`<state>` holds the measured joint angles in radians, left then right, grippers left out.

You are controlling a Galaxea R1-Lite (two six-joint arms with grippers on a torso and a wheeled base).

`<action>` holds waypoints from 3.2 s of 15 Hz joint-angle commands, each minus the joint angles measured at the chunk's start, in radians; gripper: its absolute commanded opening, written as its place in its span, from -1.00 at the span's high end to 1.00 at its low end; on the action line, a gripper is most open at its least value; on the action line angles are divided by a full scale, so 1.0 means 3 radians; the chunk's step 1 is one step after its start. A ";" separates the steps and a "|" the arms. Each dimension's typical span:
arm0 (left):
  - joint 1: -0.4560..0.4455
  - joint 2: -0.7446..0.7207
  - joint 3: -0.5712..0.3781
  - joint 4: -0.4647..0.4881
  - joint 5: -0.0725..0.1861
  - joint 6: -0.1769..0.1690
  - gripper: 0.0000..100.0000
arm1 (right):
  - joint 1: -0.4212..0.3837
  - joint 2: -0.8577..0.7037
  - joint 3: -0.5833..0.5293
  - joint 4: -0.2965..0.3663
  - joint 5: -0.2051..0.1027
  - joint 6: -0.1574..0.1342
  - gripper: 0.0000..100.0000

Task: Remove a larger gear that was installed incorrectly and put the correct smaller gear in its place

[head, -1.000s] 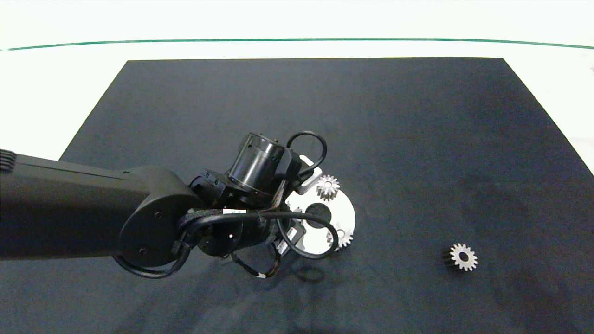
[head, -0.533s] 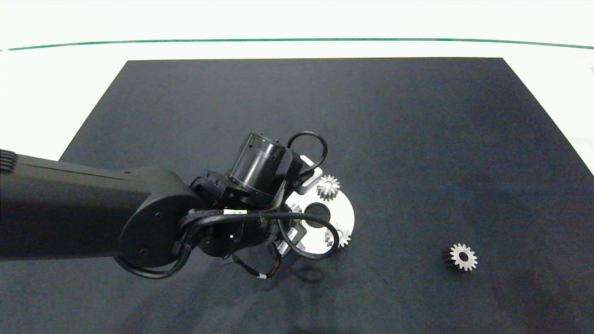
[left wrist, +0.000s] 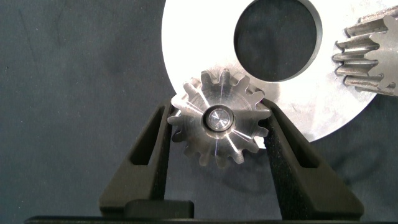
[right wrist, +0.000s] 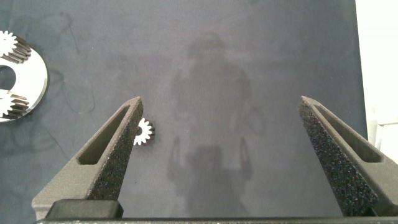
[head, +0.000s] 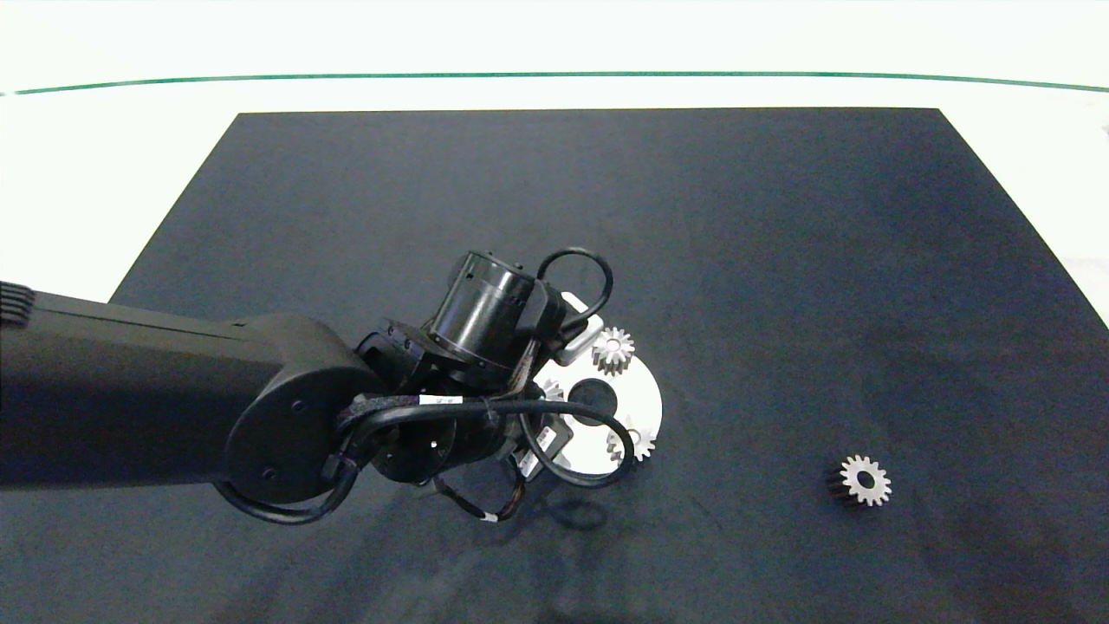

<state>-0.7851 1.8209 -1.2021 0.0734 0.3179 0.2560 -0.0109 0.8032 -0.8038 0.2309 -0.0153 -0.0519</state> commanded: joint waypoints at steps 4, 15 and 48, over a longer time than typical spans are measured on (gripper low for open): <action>-0.0001 0.0005 -0.0007 0.0016 -0.0001 0.0001 0.56 | 0.0000 -0.0003 0.0000 0.0003 0.0000 -0.0006 -1.00; -0.0062 -0.0189 -0.0201 0.0364 -0.0001 -0.0010 0.56 | 0.0000 -0.0003 -0.0020 0.0003 0.0000 -0.0006 -1.00; -0.0149 -0.0205 -0.0283 0.0599 0.0004 -0.0137 -1.00 | -0.0025 -0.0034 -0.0036 0.0013 0.0000 -0.0006 -1.00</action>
<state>-0.8309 1.7515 -1.2872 0.2530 0.3160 0.2149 -0.0181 0.7936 -0.8145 0.2336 -0.0168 -0.0532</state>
